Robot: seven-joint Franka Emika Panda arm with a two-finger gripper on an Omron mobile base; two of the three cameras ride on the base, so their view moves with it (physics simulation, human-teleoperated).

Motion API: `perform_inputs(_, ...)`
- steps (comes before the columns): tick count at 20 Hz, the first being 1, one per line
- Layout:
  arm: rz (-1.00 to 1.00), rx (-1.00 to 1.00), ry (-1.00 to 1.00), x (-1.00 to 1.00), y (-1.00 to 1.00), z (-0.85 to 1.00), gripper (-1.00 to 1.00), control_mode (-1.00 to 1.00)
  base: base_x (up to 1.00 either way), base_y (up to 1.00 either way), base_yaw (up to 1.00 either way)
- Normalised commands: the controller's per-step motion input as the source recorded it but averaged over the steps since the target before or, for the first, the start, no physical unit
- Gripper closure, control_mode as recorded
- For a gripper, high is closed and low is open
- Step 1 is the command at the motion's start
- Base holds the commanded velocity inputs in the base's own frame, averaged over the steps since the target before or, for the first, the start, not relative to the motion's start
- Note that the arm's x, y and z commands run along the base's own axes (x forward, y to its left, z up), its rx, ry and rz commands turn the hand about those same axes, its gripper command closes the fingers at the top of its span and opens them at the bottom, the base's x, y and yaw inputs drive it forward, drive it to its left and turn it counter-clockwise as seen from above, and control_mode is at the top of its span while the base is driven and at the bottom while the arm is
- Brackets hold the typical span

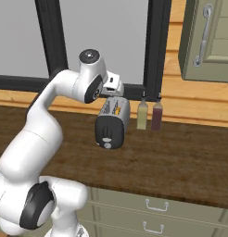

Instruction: Start the toaster. Once the lever pops up, take the bread to the plate on the dining counter.

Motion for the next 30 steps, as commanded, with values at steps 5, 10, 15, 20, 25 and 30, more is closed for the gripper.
perform_inputs(5,0.00,0.00,0.00,0.00,0.00,0.00,-1.00,-1.00,0.00,0.00,0.00)
perform_inputs(10,0.00,0.00,0.00,0.00,0.00,0.00,-1.00,-1.00,0.00,0.00,0.00)
perform_inputs(15,0.00,0.00,0.00,0.00,0.00,0.00,-1.00,-1.00,0.00,0.00,0.00)
perform_inputs(20,0.00,0.00,0.00,0.00,0.00,0.00,-1.00,-1.00,0.00,0.00,0.00)
perform_inputs(25,0.00,0.00,0.00,0.00,0.00,0.00,-1.00,-1.00,0.00,0.00,0.00)
perform_inputs(30,0.00,0.00,0.00,0.00,0.00,0.00,-1.00,-1.00,0.00,0.00,0.00)
